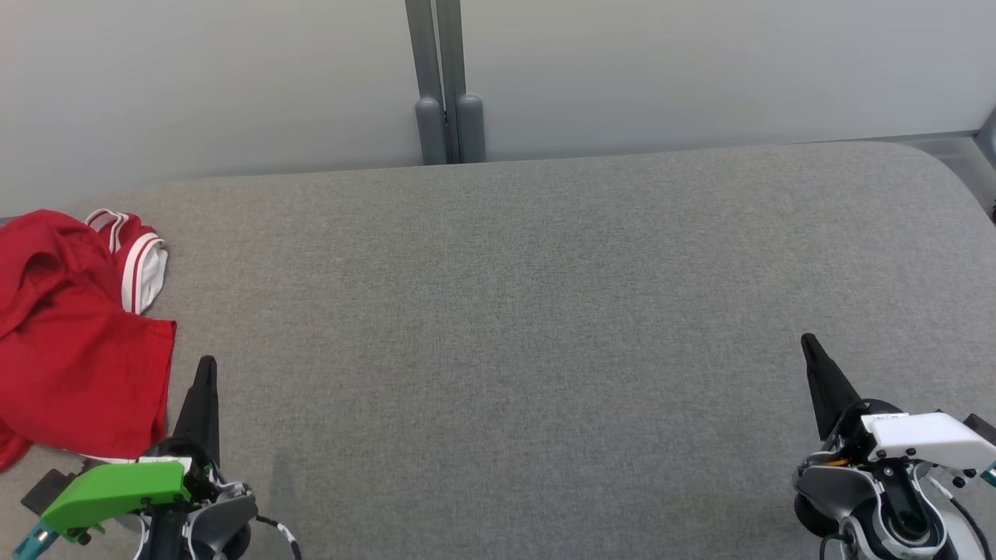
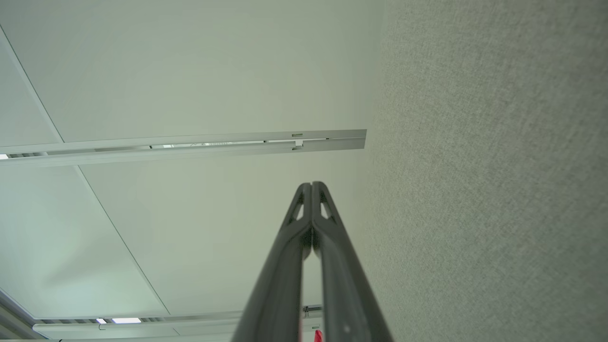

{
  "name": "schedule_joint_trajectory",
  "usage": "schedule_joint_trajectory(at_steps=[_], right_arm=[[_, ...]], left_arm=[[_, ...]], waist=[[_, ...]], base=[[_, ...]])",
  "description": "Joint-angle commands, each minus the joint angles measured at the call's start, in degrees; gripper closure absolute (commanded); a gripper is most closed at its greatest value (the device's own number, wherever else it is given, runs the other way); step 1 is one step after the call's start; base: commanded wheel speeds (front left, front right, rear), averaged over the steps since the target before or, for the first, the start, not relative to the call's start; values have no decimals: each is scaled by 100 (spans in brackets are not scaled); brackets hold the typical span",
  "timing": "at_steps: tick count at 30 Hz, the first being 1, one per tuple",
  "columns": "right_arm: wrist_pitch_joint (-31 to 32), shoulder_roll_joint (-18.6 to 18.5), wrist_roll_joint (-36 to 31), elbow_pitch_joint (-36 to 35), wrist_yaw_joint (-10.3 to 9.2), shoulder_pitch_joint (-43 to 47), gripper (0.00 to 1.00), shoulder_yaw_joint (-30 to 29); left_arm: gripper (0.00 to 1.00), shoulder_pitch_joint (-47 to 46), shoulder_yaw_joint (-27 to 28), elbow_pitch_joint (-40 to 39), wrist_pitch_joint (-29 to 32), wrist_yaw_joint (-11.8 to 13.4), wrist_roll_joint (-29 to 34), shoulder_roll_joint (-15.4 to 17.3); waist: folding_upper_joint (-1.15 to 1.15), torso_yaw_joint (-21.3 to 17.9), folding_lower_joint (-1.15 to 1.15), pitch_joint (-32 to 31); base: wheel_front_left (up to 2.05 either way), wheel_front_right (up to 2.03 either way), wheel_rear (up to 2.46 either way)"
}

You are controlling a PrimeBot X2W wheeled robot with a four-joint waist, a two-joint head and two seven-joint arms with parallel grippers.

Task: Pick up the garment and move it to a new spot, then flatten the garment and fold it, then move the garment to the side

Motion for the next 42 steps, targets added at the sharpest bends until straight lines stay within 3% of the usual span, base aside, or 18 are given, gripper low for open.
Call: schedule_joint_trajectory(at_steps=[1,8,14,42], right_arm=[[-1,1,0,2,0,0,0,1],[-159,18,-100,12,-1,96,0,104],[-328,12,-569,-105,-1,150,0,162],[-983,-231,-4534,-871,0,462,0,389]], left_arm=[[0,1,-1,1,-2,0,1,0],[0,70,-150,57,-159,1,73,-17],[0,84,-305,74,-331,0,416,9],[0,256,-748,177,-984,107,3809,41]], waist=[[0,0,0,0],[0,-3,0,1],[0,-8,0,1],[0,52,0,-29]], base=[[0,0,0],[0,0,0],[0,0,0],[0,0,0]])
